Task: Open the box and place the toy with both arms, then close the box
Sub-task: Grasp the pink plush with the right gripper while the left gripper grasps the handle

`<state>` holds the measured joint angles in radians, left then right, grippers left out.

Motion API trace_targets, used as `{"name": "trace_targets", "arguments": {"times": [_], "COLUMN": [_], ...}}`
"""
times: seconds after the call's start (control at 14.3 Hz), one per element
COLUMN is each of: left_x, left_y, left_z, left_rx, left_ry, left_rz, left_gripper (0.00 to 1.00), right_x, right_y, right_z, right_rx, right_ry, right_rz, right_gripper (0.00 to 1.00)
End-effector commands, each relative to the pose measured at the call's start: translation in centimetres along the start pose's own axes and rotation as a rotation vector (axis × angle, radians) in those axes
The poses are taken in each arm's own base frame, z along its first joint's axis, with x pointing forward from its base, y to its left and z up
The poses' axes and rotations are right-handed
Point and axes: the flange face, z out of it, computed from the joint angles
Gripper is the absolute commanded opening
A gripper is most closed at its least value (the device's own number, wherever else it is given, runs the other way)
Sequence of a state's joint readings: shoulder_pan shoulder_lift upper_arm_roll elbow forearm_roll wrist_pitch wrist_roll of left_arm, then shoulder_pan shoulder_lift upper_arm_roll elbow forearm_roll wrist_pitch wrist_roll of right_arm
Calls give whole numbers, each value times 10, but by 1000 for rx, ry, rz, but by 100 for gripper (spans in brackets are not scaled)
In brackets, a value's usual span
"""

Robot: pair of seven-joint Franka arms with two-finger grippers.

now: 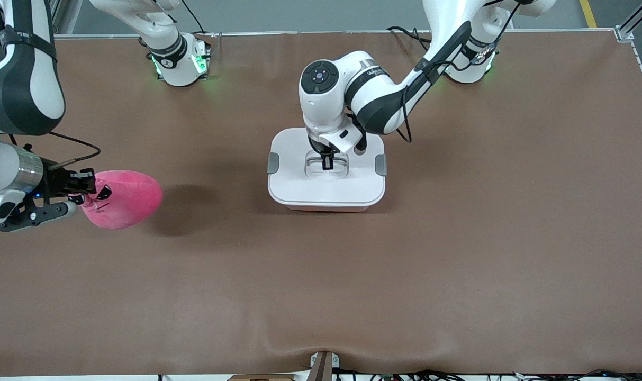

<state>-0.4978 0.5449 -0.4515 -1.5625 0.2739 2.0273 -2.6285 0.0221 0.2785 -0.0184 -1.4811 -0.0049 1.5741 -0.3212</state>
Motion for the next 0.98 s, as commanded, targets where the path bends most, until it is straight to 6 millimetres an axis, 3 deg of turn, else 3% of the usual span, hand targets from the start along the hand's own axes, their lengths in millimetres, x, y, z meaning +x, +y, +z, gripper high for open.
{"name": "trace_targets", "arguments": {"times": [0.0, 0.42, 0.63, 0.91], "left_x": [-1, 22, 32, 61], "left_y": [3, 12, 12, 26], "left_z": [-10, -74, -93, -125], "left_rx": [-33, -89, -89, -62], "left_ry": [0, -11, -1, -29], "left_rz": [2, 2, 14, 55], "left_gripper": [0, 0, 0, 0], "right_x": [-5, -13, -17, -22], "right_y": [-10, -36, -75, -152], "right_z": [-23, -48, -67, -91], "right_rx": [-13, -14, -32, -64], "right_ry": [2, -14, 7, 47], "right_rz": [-47, -108, -211, -412], "right_gripper": [0, 0, 0, 0]}}
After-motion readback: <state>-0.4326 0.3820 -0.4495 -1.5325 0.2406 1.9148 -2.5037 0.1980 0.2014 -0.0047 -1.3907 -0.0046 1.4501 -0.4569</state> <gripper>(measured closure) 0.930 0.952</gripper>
